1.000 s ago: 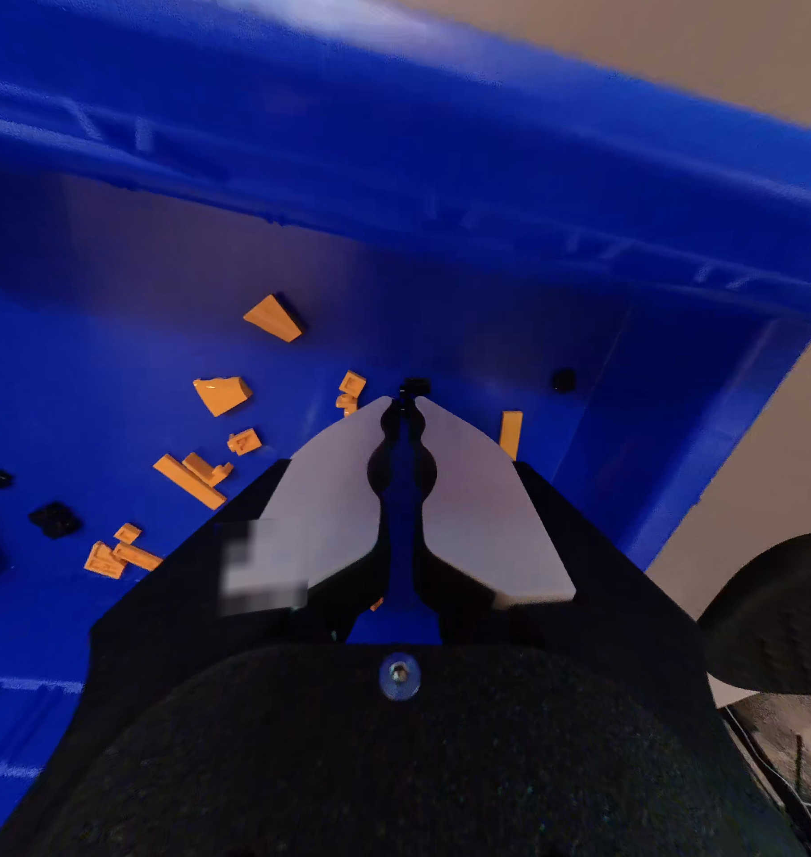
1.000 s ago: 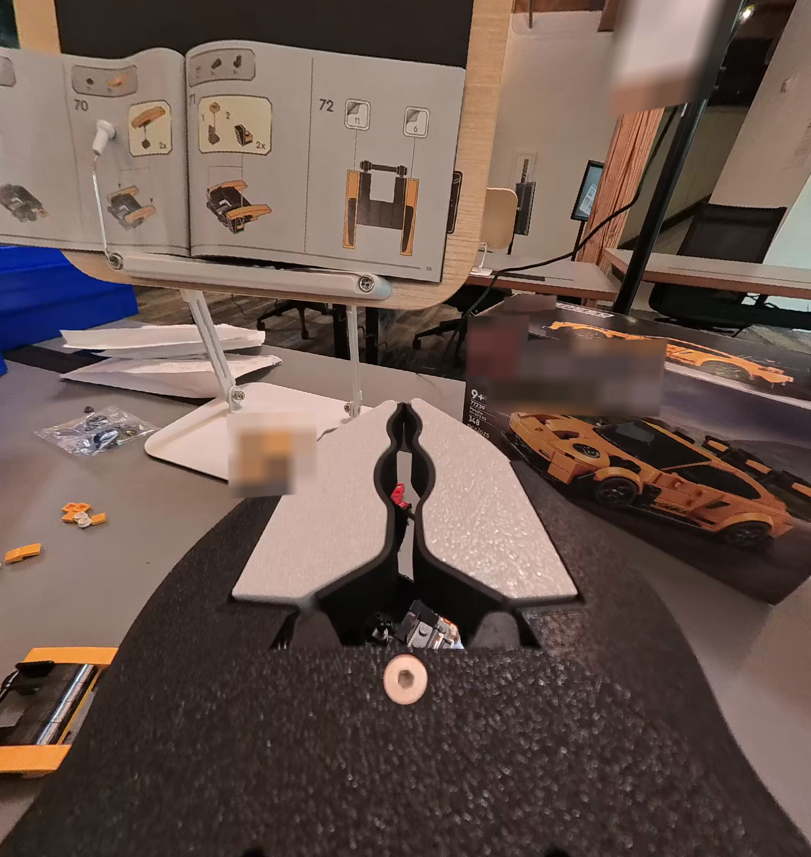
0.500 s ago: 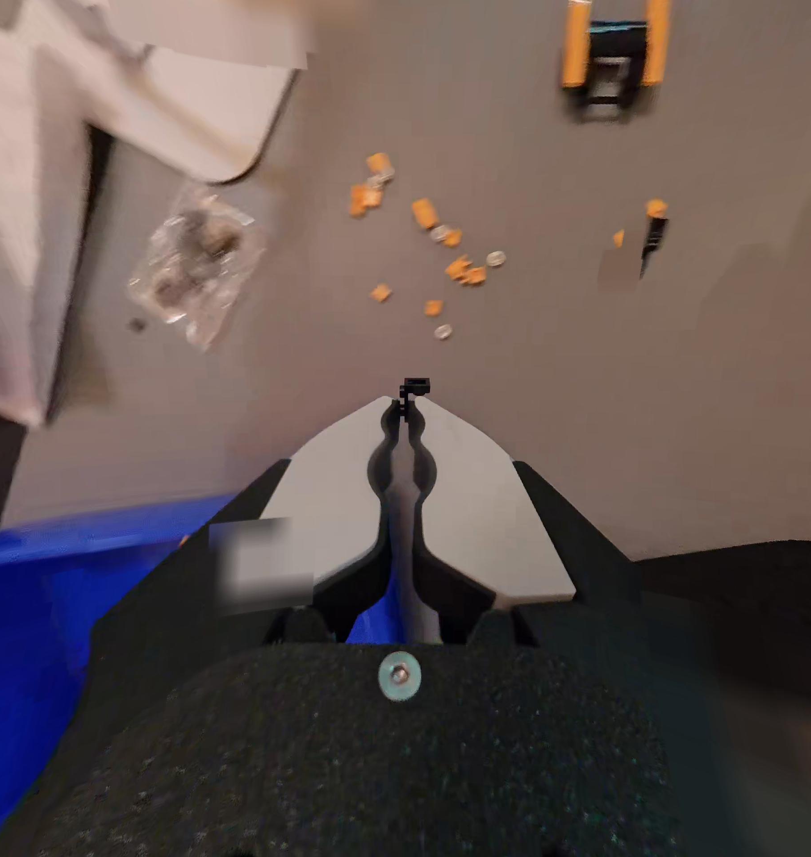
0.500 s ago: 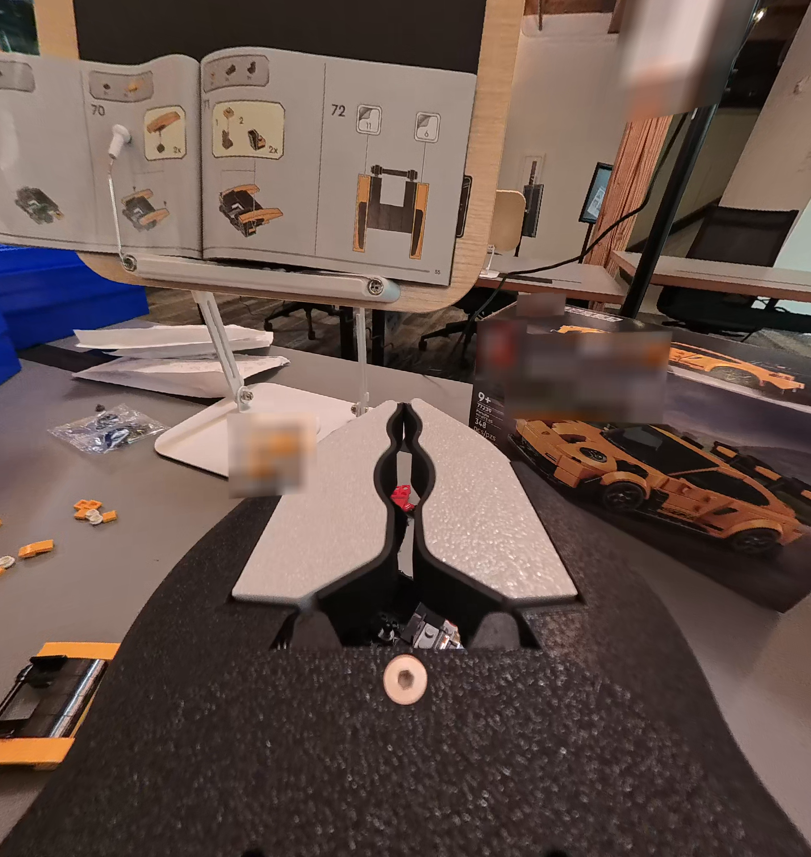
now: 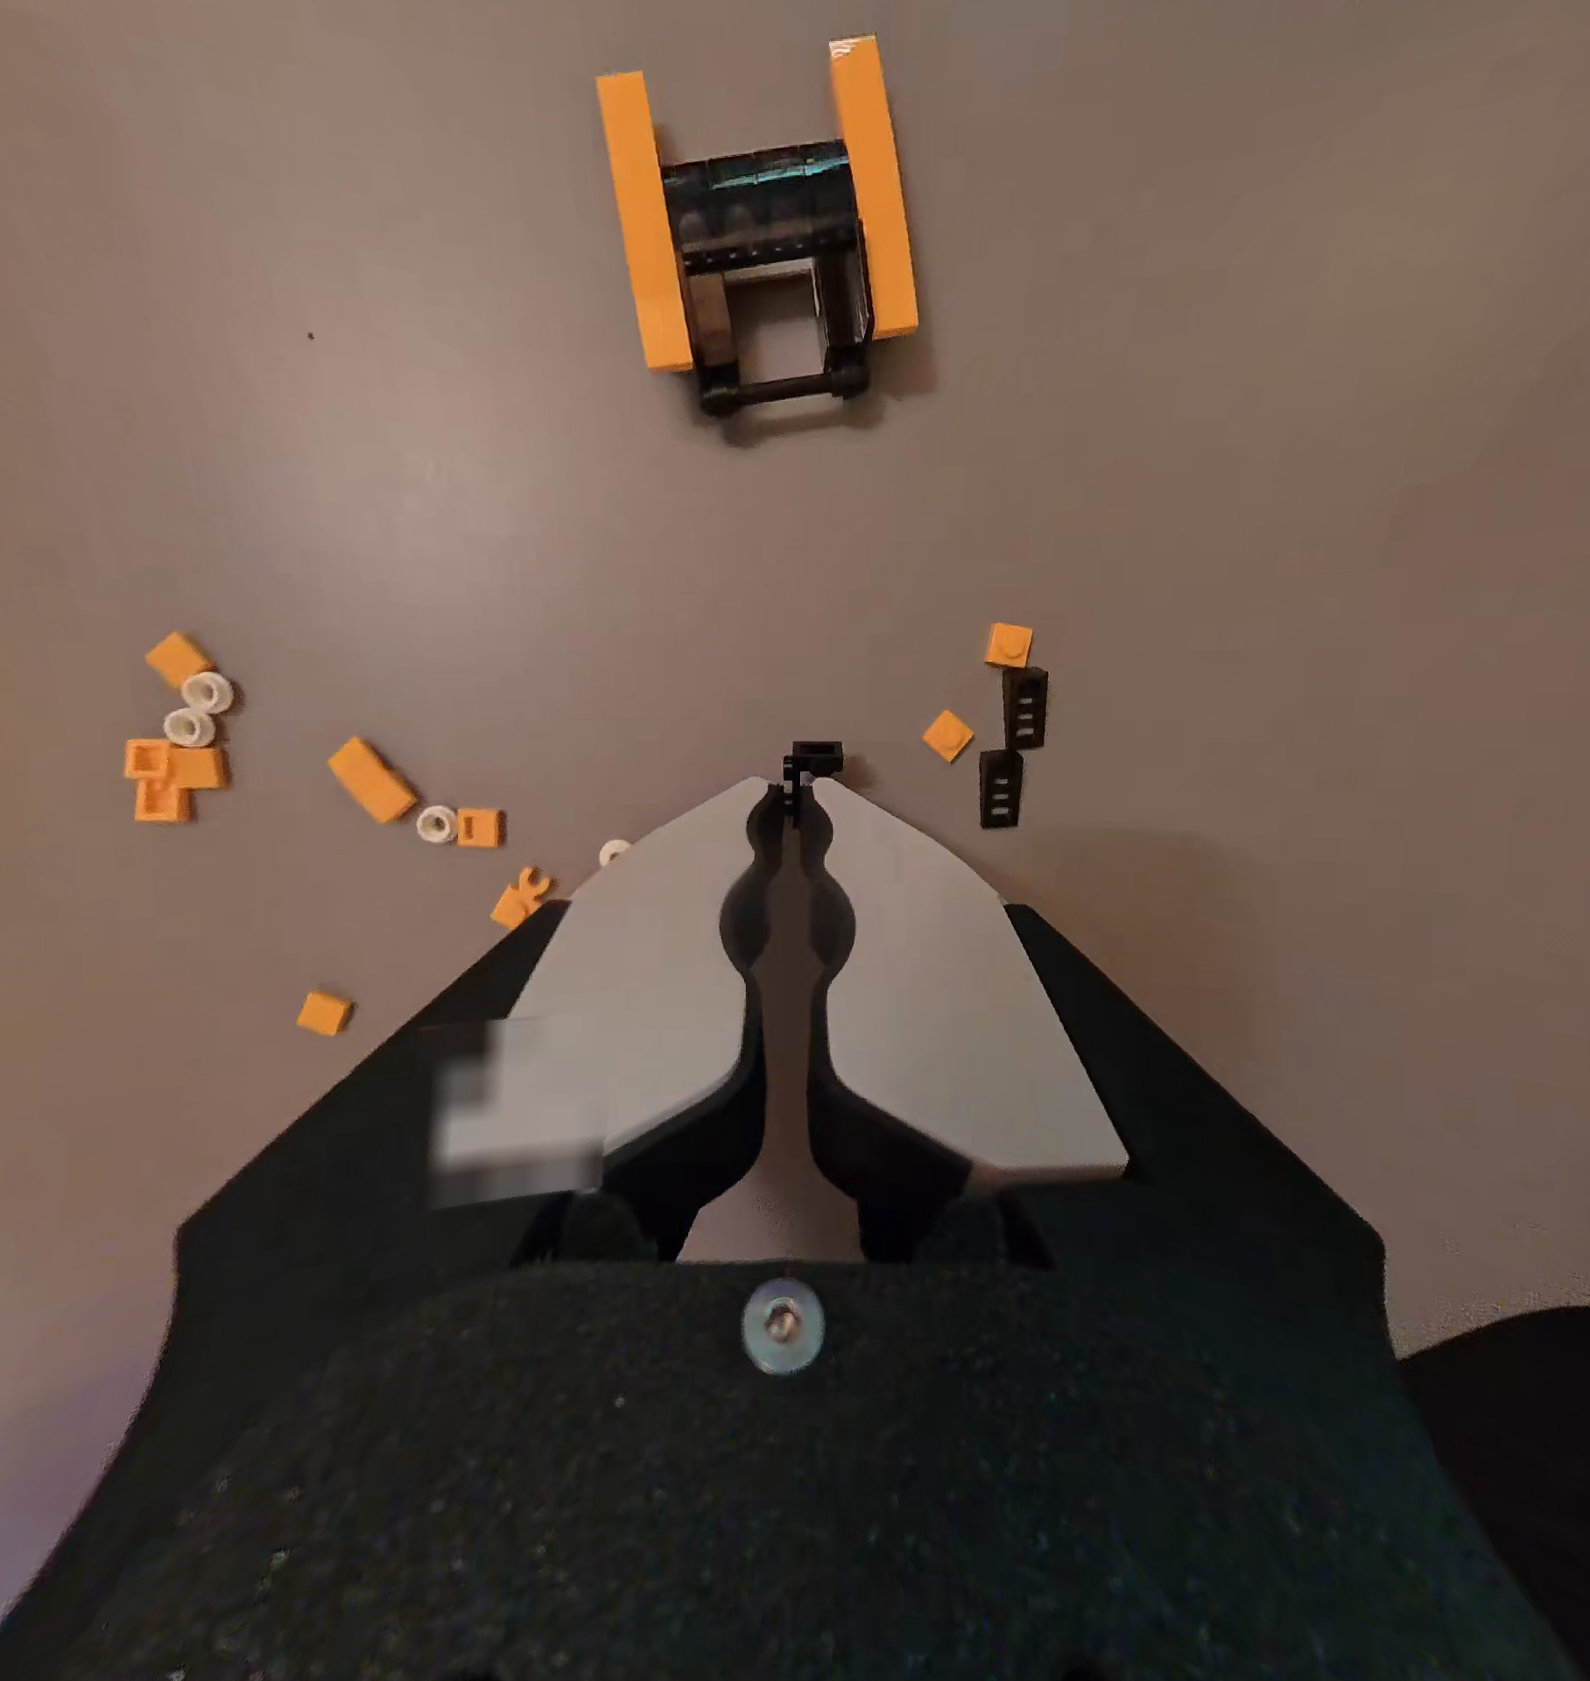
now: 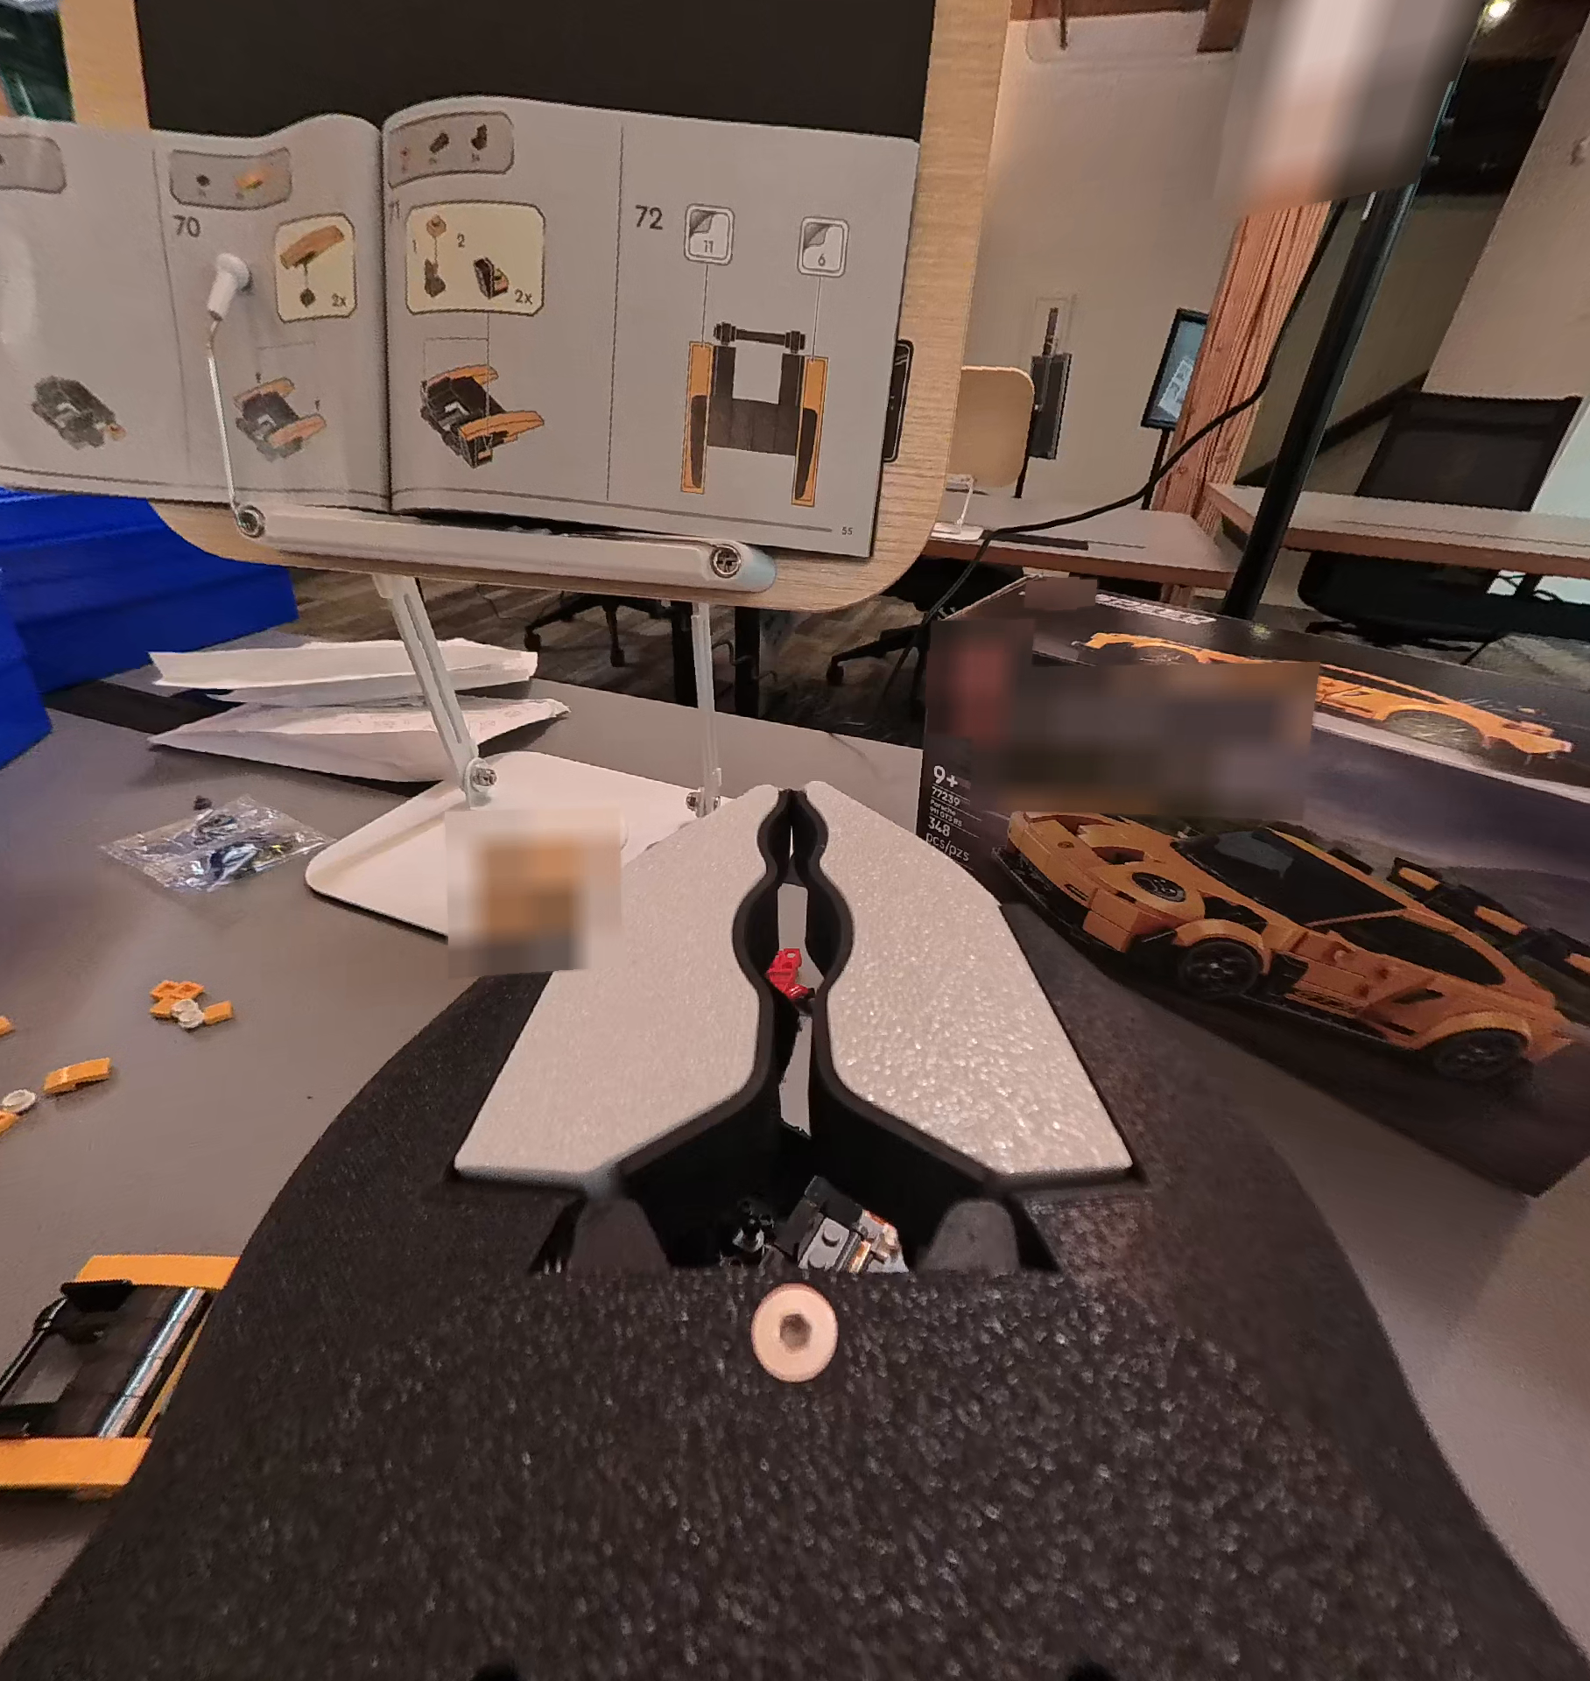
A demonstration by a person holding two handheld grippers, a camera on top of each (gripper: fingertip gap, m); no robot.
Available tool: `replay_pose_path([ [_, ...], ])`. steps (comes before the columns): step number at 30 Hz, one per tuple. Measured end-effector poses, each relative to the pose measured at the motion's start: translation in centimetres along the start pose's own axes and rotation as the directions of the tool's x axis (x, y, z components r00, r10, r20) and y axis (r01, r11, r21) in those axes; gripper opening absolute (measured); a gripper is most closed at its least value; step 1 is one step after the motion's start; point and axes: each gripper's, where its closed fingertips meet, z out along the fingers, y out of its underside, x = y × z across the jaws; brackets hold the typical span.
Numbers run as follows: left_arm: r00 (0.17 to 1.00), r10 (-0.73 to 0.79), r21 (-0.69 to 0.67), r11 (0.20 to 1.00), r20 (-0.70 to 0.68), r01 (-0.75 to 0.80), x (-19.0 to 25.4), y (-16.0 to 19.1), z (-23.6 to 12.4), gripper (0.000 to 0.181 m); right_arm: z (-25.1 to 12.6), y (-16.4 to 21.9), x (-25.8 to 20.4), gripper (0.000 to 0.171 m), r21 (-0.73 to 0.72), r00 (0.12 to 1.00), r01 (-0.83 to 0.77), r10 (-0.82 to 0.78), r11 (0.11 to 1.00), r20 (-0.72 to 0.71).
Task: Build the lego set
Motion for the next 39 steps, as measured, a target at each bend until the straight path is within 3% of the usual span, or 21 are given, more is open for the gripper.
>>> replay_pose_path([
  [7,1.0,0.017,0.045,0.999,-0.007,-0.017,0.0,0.1,0.3,0.003,0.0,0.0,0.0,0.0,0.0,1.0,0.0,0.0,1.0,0.001],
  [12,0.981,0.155,0.221,0.959,0.121,-0.179,0.0,-1.3,-0.6,0.003,0.0,0.0,0.0,0.0,0.002,1.0,0.004,-0.004,1.0,0.0],
  [16,0.878,0.274,0.3,0.864,0.393,-0.404,0.1,-2.5,-2.1,0.003,0.0,0.1,0.1,0.0,-0.001,1.0,0.002,-0.002,1.0,-0.001],
  [19,0.762,0.335,0.247,0.808,0.554,-0.534,0.3,-2.6,-2.9,0.003,0.1,0.3,0.0,0.0,-0.004,1.0,0.006,-0.006,1.0,0.001],
  [22,0.692,0.377,0.191,0.78,0.615,-0.595,0.7,-2.3,-2.9,0.003,0.1,0.3,-0.1,0.0,-0.006,1.0,0.007,-0.007,1.0,0.003],
  [26,0.774,0.35,0.191,0.839,0.528,-0.509,0.6,-1.3,-1.7,0.003,0.1,0.4,-0.2,0.0,-0.008,1.0,0.007,-0.006,1.0,0.004],
  [31,0.947,0.212,0.166,0.953,0.24,-0.255,1.6,0.1,0.0,0.003,0.1,0.3,-0.1,0.0,-0.006,1.0,0.005,-0.005,1.0,0.004],
  [39,0.979,0.15,0.124,0.978,0.138,-0.167,1.7,-0.2,0.4,0.016,0.1,0.3,0.0,0.0,-0.007,1.0,0.0,0.0,1.0,0.001],
])
